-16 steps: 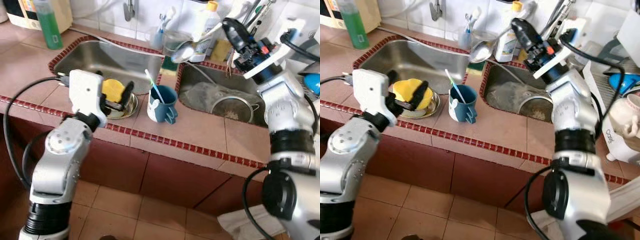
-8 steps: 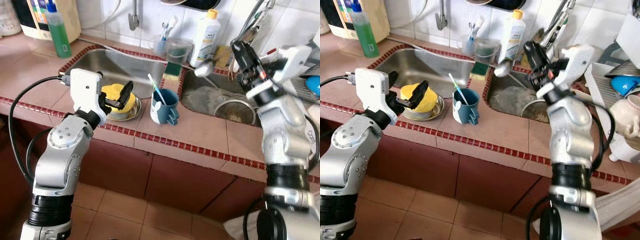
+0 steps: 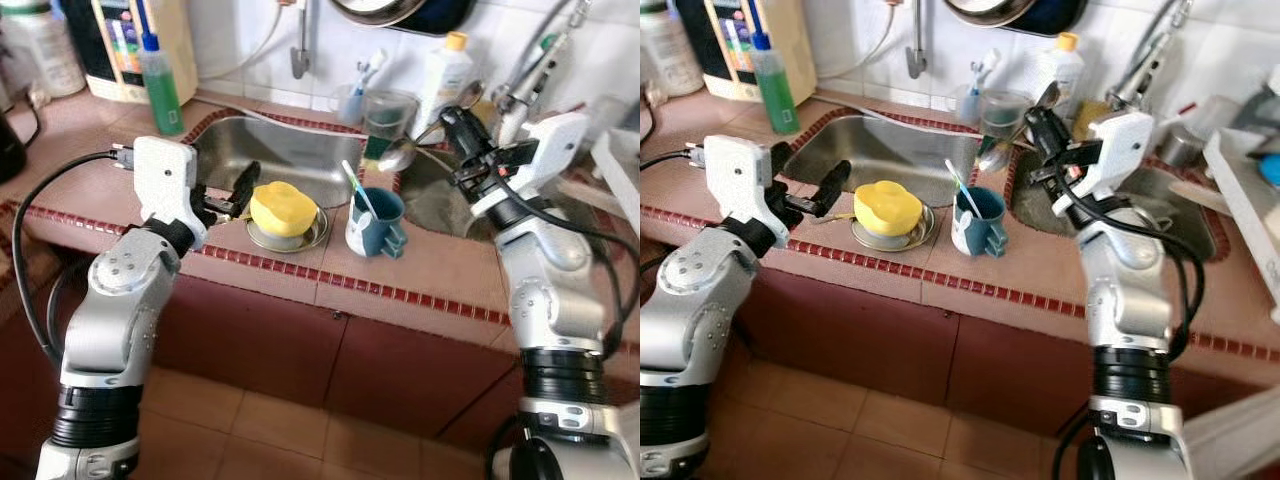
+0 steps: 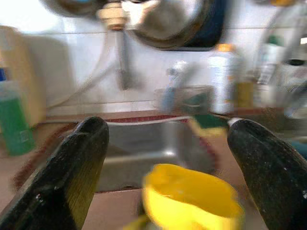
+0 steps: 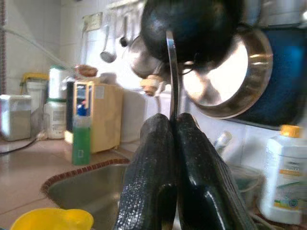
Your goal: Kitchen organization
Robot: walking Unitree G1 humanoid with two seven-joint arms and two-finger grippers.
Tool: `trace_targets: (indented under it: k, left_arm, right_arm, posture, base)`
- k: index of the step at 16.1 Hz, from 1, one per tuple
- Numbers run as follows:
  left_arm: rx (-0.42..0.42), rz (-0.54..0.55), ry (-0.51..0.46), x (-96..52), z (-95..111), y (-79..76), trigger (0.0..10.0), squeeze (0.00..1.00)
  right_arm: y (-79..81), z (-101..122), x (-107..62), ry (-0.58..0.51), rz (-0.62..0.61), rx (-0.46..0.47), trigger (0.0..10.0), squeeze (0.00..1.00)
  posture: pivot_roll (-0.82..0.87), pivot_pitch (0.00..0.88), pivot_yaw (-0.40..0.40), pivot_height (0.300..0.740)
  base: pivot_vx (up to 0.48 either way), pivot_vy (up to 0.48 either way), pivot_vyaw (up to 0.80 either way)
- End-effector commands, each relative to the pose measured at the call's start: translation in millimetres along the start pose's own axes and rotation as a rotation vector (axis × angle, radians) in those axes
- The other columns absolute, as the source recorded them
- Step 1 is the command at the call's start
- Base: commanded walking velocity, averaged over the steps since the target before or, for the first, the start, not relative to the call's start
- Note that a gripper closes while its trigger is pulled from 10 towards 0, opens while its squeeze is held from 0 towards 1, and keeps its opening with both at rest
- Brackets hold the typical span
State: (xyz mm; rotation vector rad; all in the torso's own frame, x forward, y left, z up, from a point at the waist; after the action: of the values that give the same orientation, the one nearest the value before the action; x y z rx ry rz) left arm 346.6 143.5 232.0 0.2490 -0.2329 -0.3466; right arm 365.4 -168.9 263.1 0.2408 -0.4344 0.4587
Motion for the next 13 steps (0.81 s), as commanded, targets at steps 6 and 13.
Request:
trace_targets:
  k: [6, 13]
  left_arm:
    - [0.006, 0.012, -0.011, 0.4, 2.4, 3.0, 10.0, 0.00]
    - [0.059, -0.031, -0.021, 0.5, 4.4, 0.1, 10.0, 0.00]
  right_arm:
    - [2.8, 10.9, 3.4, -0.044, 0.006, -0.006, 10.0, 0.00]
    - [-3.9, 27.2, 3.3, -0.127, -0.023, 0.015, 10.0, 0.00]
  posture:
    - [0.05, 0.000, -0.049, 0.740]
    - [0.05, 0.000, -0.048, 0.740]
  base:
    - [0.000, 0.226, 0.00]
    - [0.000, 0.000, 0.00]
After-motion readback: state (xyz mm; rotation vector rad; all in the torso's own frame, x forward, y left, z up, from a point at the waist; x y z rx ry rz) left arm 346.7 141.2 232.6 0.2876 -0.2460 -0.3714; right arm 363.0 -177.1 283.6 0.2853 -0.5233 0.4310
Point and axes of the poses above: a point about 5 cm out from each wrist's last joint towards the gripper, its own x axis pointing out of the wrist towards the gripper, its own z axis along the axis of the wrist's last joint, y = z × x, the point moved 3 cm from there along x, pointing out of the wrist towards the gripper, and after that the axes turned 11 degrees about x, right-handed, at the moved point
